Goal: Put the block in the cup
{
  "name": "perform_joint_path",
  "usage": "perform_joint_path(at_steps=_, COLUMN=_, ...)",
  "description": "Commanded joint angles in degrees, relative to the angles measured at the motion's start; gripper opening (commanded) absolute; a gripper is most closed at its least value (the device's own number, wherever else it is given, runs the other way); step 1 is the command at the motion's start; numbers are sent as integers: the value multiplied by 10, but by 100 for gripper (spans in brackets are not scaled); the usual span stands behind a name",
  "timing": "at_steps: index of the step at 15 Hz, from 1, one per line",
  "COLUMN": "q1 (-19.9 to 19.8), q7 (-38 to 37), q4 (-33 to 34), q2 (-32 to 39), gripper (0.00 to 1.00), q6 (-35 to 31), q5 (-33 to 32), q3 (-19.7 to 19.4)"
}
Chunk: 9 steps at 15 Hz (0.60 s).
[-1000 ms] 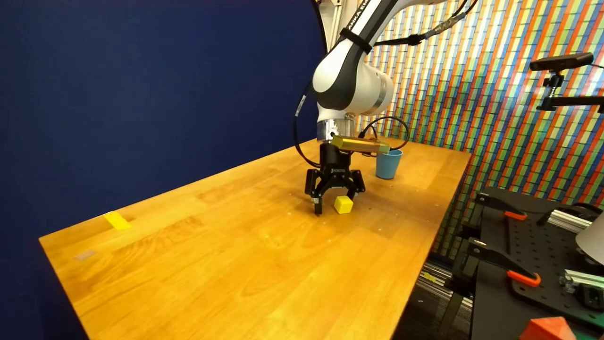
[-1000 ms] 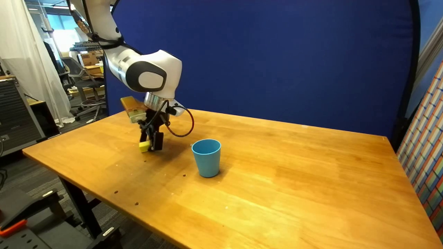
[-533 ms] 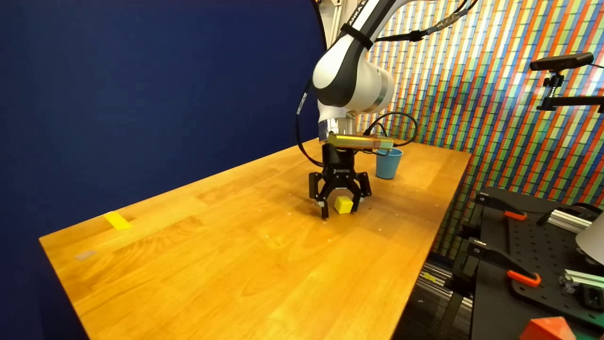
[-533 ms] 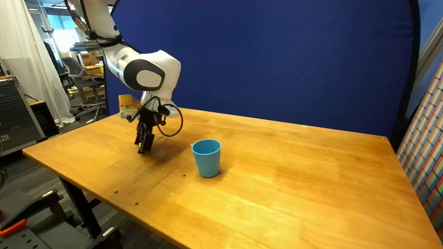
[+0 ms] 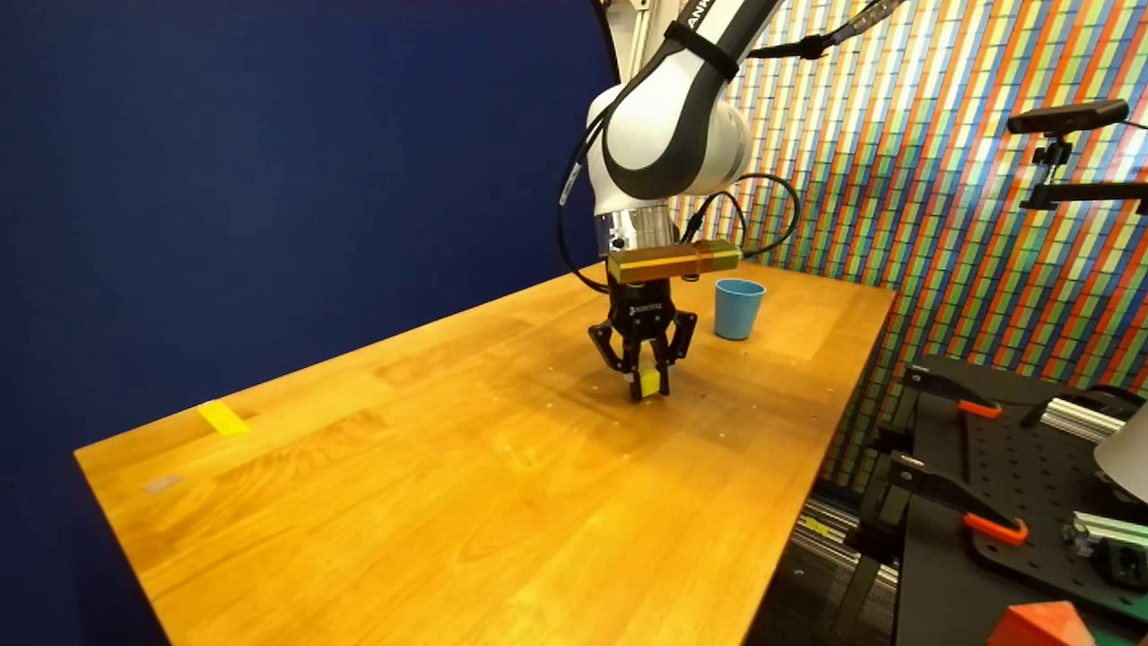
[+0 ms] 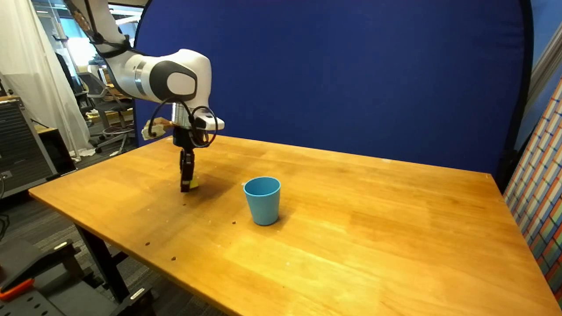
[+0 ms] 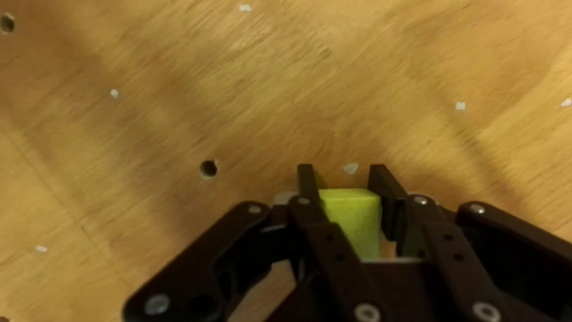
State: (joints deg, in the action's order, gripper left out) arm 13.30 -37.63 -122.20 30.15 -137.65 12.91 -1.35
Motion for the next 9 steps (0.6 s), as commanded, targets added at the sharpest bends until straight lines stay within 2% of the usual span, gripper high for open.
perform_joint_path(at_steps=1, q1=13, q7=-62, q4=-15, q2=-24, gripper=18, q6=-2, q5=-54, q3=-31)
perform_joint_path(at_steps=9, q1=-57, q7=-149, q4=-80, q2=-158, gripper=17, q6=-7, q5=-37, q3=-69)
